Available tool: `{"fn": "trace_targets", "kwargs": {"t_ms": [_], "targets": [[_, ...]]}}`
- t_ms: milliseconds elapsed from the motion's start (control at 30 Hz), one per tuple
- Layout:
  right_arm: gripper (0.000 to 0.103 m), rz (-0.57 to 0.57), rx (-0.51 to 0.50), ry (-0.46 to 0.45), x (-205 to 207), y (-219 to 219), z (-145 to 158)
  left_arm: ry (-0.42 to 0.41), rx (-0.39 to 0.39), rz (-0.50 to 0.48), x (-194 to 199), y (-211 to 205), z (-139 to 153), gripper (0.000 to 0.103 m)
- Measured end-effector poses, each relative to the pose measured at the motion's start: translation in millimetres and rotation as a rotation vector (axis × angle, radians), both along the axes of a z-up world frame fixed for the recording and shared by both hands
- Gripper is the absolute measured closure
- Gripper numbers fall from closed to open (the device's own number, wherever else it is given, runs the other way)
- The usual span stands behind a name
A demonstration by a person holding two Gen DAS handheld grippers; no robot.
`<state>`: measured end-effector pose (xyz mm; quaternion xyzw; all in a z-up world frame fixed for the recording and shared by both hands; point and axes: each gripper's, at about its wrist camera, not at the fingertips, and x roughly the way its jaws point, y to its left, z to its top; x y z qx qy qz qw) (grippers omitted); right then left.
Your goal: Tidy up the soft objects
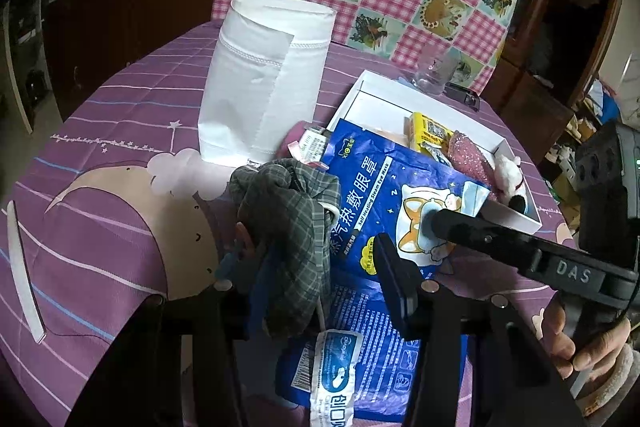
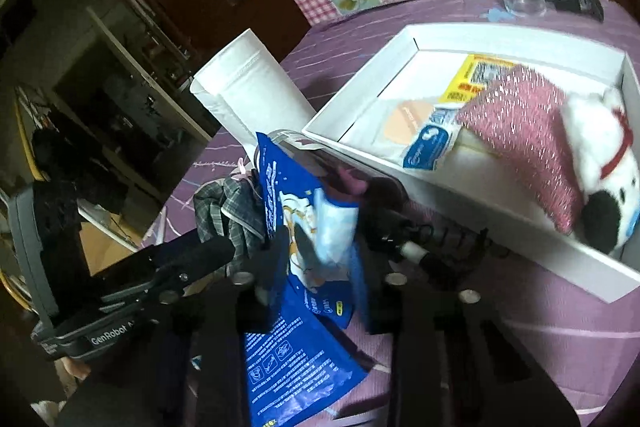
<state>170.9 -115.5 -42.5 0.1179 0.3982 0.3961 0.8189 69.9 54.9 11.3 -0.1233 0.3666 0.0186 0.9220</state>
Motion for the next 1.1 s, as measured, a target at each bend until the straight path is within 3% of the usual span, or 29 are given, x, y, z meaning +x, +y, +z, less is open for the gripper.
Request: {"fn": "trace_targets", "kwargs": {"t_ms": [100, 233, 667, 1100], "targets": [[0.091, 0.015, 0.069, 0.045, 2, -7, -6, 0.002, -0.004, -0.003, 1, 0, -1, 0.055], [0.094, 0.001, 0.083, 0.019, -8, -13, -3, 0.009, -0.004, 0.003, 3, 0, -3, 0.055], [0.096, -0.114, 0.236, -0.091, -37, -64, 32, -0.022, -0.032, -0.013, -1, 1, 0, 0.055], [0.096, -0.159, 0.279, -0.142, -51, -82, 48, -0.067, -0.06, -0.066, -6, -7, 5, 0.041]]}}
